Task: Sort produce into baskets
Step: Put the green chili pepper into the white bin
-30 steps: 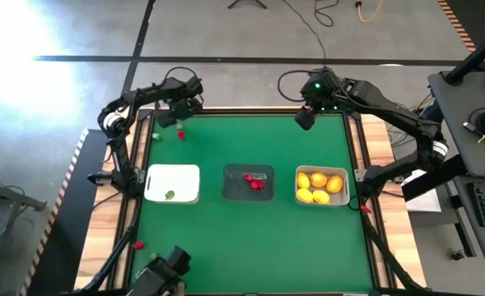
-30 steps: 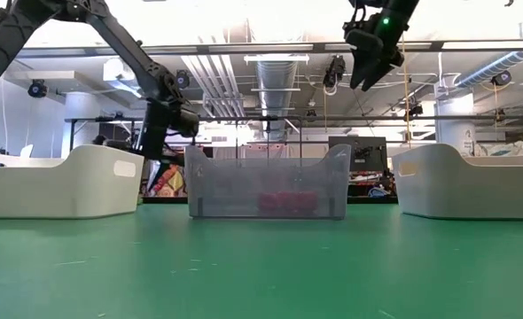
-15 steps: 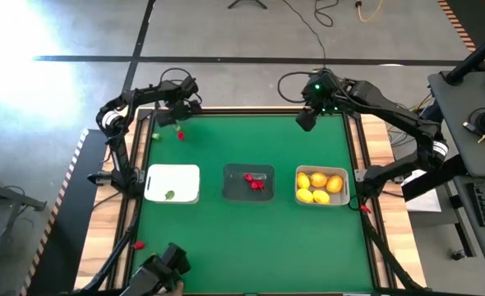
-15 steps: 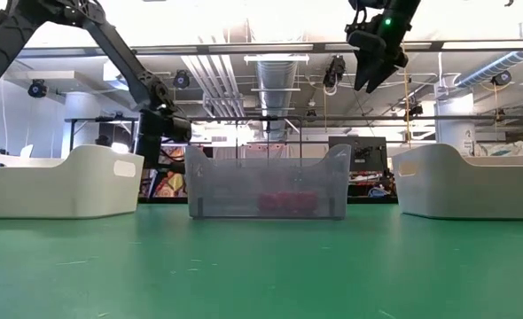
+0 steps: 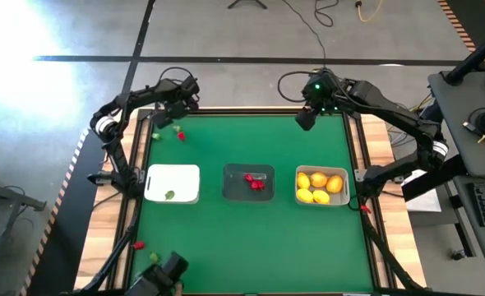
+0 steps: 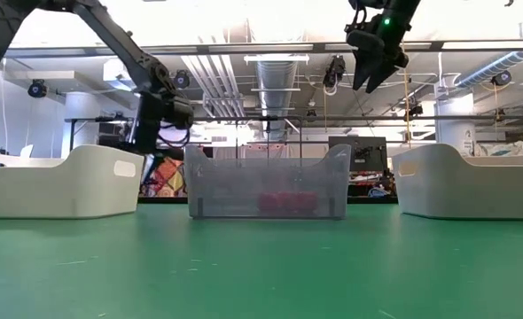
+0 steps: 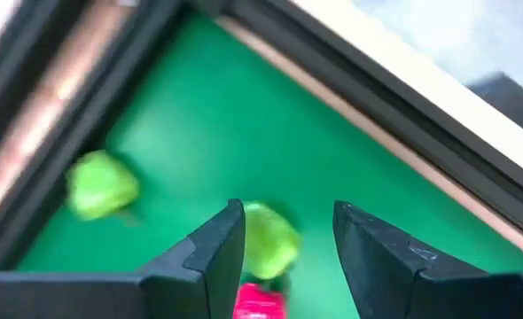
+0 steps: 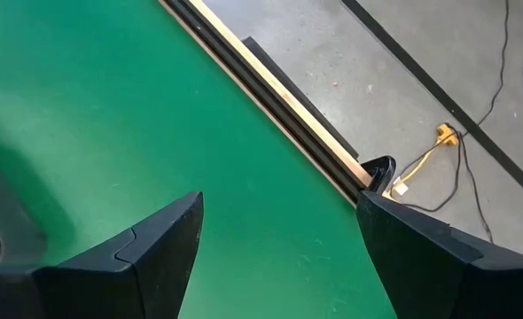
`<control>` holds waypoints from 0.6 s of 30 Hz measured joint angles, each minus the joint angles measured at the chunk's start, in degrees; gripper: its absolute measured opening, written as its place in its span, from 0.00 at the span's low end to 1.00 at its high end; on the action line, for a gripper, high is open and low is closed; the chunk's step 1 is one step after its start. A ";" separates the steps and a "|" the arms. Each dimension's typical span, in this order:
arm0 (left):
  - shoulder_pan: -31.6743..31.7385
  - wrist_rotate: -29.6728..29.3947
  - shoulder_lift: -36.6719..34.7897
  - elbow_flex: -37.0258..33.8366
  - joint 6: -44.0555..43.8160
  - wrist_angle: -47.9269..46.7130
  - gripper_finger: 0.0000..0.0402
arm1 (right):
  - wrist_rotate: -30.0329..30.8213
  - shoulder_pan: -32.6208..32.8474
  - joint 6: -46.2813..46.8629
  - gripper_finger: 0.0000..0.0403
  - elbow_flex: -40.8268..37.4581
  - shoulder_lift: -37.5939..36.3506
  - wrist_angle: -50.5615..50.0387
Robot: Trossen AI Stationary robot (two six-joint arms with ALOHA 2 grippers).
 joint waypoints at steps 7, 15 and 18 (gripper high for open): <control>-0.21 1.72 1.04 -0.46 -15.20 -0.61 0.39 | 0.00 0.00 -1.28 0.73 0.00 0.02 -0.09; 0.58 5.69 4.00 -1.16 -22.16 -0.41 0.39 | 0.00 0.02 -1.09 0.73 0.00 0.04 -0.90; 0.63 5.99 4.06 -2.07 -23.59 -0.24 0.39 | 0.00 0.02 -1.09 0.73 -0.02 0.07 -1.44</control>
